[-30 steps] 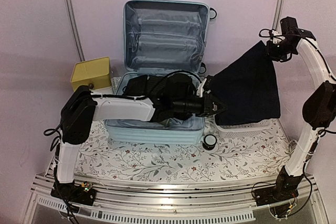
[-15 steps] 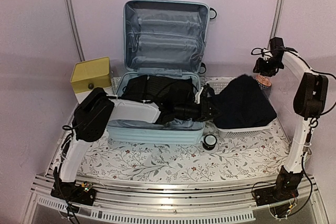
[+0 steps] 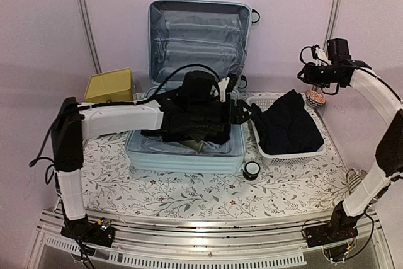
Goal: Open, take out, and arrange the luggage
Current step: Place the clothes in the bin, then adjust the clothes in the bin.
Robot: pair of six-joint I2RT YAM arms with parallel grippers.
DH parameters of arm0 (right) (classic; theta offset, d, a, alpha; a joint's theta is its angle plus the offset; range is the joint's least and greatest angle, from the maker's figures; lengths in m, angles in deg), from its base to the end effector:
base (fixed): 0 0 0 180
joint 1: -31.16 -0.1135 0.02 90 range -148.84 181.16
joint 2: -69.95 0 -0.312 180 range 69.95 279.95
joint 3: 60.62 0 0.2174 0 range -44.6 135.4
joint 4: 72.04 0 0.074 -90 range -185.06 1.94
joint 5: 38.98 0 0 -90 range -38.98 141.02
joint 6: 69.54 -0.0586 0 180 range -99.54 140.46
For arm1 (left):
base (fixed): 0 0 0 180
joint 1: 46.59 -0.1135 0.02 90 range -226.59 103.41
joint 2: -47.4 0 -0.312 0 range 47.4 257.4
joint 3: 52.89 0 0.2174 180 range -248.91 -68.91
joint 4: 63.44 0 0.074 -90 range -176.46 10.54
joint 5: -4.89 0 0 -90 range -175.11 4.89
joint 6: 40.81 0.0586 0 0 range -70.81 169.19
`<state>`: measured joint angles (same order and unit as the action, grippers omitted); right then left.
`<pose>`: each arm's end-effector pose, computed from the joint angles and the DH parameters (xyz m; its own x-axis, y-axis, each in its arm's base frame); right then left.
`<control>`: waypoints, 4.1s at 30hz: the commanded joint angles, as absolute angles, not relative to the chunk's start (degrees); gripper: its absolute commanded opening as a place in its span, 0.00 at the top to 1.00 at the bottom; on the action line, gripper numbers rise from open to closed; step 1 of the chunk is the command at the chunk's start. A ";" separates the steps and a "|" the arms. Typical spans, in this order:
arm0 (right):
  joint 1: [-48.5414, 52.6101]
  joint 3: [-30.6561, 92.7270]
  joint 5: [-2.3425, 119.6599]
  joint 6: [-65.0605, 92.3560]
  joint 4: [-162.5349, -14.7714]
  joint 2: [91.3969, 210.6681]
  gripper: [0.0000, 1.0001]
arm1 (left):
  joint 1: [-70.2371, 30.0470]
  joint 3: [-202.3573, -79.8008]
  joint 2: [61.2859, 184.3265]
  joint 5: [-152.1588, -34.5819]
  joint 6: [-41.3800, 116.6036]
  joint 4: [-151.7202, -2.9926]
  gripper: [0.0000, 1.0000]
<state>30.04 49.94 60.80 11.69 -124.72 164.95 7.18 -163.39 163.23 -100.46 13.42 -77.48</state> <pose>0.3614 0.0170 0.4031 -0.6199 0.1382 -0.7724 -0.0609 0.9729 0.2229 0.2804 -0.4089 0.3308 -0.7000 0.0017 -0.7141 0.6363 0.4554 -0.6227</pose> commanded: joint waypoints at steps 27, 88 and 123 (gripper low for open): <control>8.13 11.76 52.28 -4.26 -104.58 163.84 0.97 | -6.34 -128.17 122.08 -86.32 23.80 -89.57 0.05; 8.18 19.59 60.74 2.44 -120.98 163.46 0.98 | -13.40 -123.22 117.61 -86.93 22.30 -90.72 0.02; 16.93 20.24 47.07 -1.63 -123.97 166.56 0.98 | -13.46 -124.37 117.83 -87.11 22.91 -91.59 0.02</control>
<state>6.82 21.79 55.64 0.32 -120.77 166.24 -12.77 -122.97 117.83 -87.09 22.19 -91.12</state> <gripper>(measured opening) 0.025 0.982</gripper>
